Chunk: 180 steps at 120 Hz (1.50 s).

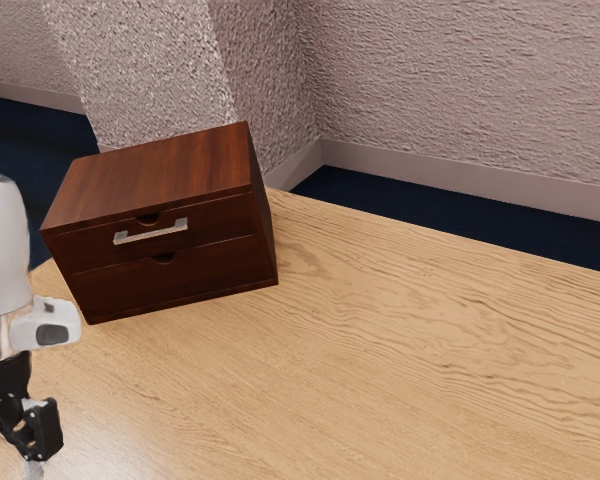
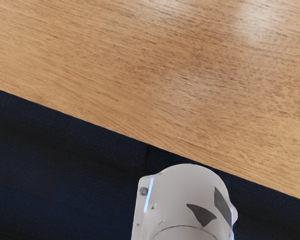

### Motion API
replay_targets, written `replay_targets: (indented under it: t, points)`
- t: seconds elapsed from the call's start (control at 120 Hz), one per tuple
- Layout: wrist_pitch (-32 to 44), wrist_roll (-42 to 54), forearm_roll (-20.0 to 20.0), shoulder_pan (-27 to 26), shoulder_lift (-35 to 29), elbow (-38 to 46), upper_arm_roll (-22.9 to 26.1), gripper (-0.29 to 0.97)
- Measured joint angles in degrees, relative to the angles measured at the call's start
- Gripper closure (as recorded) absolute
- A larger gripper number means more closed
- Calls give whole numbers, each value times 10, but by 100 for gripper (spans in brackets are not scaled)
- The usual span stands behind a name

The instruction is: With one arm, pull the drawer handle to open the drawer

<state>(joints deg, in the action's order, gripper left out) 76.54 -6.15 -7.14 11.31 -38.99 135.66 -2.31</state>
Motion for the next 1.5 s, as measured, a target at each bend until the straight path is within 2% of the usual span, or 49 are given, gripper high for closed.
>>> replay_targets:
  t: [0.083, 0.208, 0.317, 0.433, 0.683, 0.925, 1.283, 1.5]
  points:
    - [89, 13, 7, -10, -9, -3, 6, 0]
    - [148, 37, 34, -19, -8, -20, 17, 0]
    - [213, 138, 28, 54, 91, -90, 34, 0]
    - [258, 243, 27, 66, 124, -118, 62, 0]
    - [303, 427, 34, 51, 203, -205, 75, 0]
    - [351, 559, -4, 66, 217, -219, 76, 0]
    - [390, 676, -8, 77, 245, -224, 48, 0]
    - [427, 718, -1, 79, 297, -230, 45, 0]
